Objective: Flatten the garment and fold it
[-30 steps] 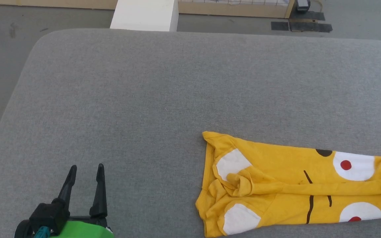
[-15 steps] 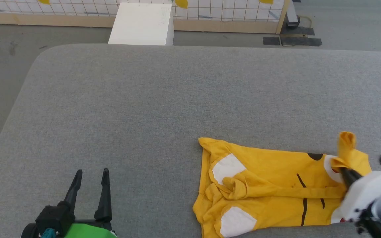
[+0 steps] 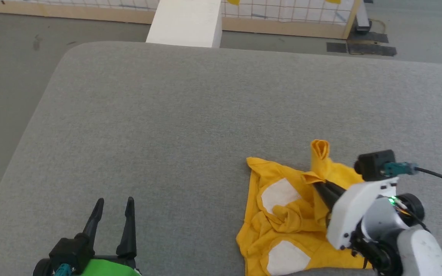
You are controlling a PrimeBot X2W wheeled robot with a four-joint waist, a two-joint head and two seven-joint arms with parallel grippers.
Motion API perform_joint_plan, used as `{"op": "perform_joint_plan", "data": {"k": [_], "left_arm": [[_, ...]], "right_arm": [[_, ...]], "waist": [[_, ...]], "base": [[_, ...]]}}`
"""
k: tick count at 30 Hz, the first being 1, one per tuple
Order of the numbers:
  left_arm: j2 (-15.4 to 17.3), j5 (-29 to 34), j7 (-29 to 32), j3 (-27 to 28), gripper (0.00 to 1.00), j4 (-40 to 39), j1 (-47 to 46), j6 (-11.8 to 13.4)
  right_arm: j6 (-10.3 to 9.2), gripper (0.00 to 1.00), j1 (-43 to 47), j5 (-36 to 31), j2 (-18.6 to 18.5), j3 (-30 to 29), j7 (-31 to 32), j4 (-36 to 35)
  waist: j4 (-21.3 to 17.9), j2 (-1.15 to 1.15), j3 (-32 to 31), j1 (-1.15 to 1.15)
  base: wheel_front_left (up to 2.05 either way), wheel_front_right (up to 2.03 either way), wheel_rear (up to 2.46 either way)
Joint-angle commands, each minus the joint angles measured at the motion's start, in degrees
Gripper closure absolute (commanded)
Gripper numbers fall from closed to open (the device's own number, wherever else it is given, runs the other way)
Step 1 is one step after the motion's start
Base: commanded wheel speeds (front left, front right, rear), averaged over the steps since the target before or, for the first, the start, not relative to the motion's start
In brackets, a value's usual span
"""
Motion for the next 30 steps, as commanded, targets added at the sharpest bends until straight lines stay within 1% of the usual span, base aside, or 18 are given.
{"op": "perform_joint_plan", "data": {"k": [1,11,14,18,19,20,25,27,30], "left_arm": [[-0.39,-0.08,-0.27,-0.09,0.00,0.25,-1.01,-0.40],[-0.87,-0.20,-0.27,-0.44,0.00,1.29,-1.83,-0.66],[-1.01,-0.18,-0.27,-0.47,0.00,1.59,-1.98,-0.73],[-1.15,-0.28,-0.27,-0.43,0.00,1.86,-2.15,-0.78],[-1.17,-0.31,-0.27,-0.42,0.00,1.92,-2.21,-0.80],[-1.20,-0.34,-0.27,-0.44,0.00,1.99,-2.31,-0.82],[-1.15,-0.28,-0.27,-0.53,0.00,2.39,-2.61,-0.89],[-1.08,-0.27,-0.27,-0.40,0.00,2.48,-2.45,-0.91],[-1.10,-0.16,-0.27,-0.27,0.00,2.46,-2.10,-0.91]], "right_arm": [[-0.08,1.00,-1.62,0.22,0.24,1.29,-0.63,1.18],[-0.08,1.00,-5.72,0.07,0.59,7.56,-2.83,11.86],[-0.08,1.00,-6.79,1.58,0.61,9.91,-4.58,16.63],[-0.08,1.00,-8.19,1.68,0.62,11.03,-6.92,21.67],[-0.08,0.68,-8.57,1.63,0.62,10.94,-7.63,22.84],[-0.08,0.00,-9.08,1.46,0.62,10.70,-8.60,24.31],[-0.08,0.00,-11.64,1.91,0.62,10.58,-11.85,28.75],[-0.08,0.00,-12.40,2.39,0.63,10.84,-12.18,28.86],[-0.08,0.00,-12.66,2.78,0.63,10.25,-12.17,26.79]], "waist": [[1.16,0.00,0.39,0.00],[3.19,0.00,0.33,0.00],[3.48,0.00,0.26,0.00],[3.38,0.00,0.29,0.00],[3.30,0.00,0.30,0.00],[3.19,0.00,0.33,0.00],[2.58,0.00,0.17,0.00],[2.16,0.00,-0.01,0.00],[1.44,0.00,-0.36,0.00]], "base": [[0.00,0.00,0.00],[0.00,0.00,0.00],[0.00,0.00,0.00],[0.00,0.00,0.00],[0.00,0.00,0.00],[0.00,0.00,0.00],[0.00,0.00,0.00],[0.00,0.00,0.00],[0.00,0.00,0.00]]}}
